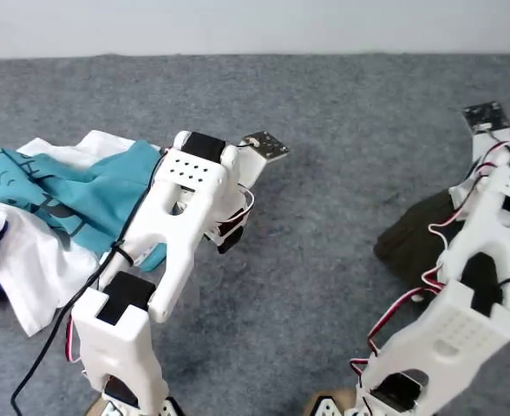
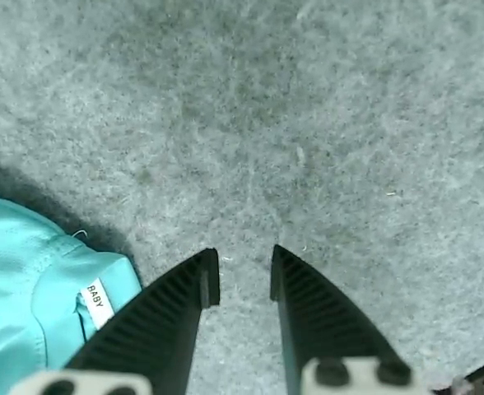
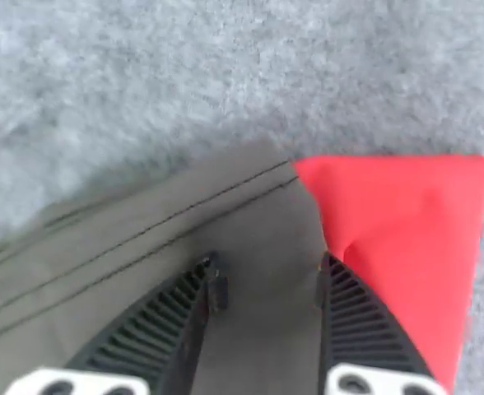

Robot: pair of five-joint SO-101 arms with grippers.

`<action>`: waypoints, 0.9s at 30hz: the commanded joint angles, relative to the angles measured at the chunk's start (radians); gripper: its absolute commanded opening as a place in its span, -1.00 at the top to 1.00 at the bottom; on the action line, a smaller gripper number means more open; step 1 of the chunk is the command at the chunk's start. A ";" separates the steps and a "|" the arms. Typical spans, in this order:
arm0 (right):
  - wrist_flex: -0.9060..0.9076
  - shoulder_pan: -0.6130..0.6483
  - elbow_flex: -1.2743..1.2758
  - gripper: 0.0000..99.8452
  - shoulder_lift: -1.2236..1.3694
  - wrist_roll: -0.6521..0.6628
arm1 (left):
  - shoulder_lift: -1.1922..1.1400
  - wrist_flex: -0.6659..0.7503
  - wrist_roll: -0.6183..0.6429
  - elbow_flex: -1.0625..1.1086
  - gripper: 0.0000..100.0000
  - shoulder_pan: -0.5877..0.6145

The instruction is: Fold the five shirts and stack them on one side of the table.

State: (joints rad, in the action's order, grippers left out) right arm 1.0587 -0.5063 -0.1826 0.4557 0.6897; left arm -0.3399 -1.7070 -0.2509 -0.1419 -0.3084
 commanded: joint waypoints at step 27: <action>0.082 -0.087 -0.144 0.53 -0.005 0.002 | 0.057 -0.008 -0.006 -0.002 0.77 0.009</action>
State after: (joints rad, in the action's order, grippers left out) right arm 1.0833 -0.5462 -0.2885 0.5462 0.7127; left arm -0.3399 -1.7070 -0.2509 -0.1419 -0.3084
